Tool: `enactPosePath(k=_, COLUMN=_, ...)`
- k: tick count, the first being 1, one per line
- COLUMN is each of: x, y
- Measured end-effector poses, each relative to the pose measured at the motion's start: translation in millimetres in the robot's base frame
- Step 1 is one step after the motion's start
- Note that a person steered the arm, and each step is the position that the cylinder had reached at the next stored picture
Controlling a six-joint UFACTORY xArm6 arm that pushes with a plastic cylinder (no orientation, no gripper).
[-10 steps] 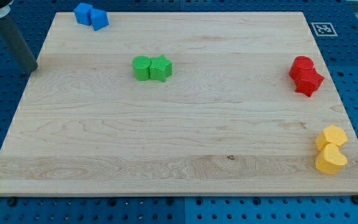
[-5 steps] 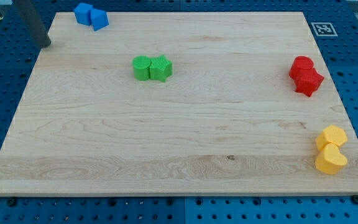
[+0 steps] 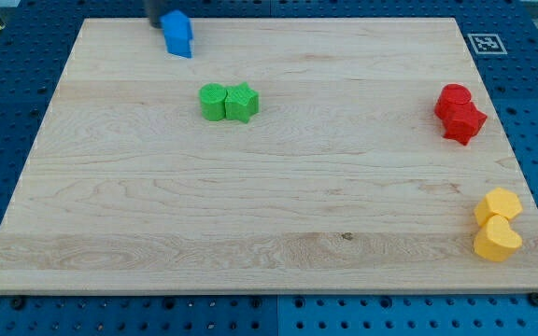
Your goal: Place blue blocks to the top of the green blocks
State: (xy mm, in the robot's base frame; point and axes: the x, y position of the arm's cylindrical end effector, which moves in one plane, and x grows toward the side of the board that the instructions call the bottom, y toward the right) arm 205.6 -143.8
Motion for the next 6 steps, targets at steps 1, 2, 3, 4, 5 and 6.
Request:
enactPosePath(k=1, x=21, y=58)
enactPosePath(k=2, x=28, y=74)
enactPosePath(k=3, x=28, y=41)
enactPosePath(k=4, x=28, y=11)
enactPosePath(k=5, x=37, y=11)
enactPosePath(k=6, x=55, y=11)
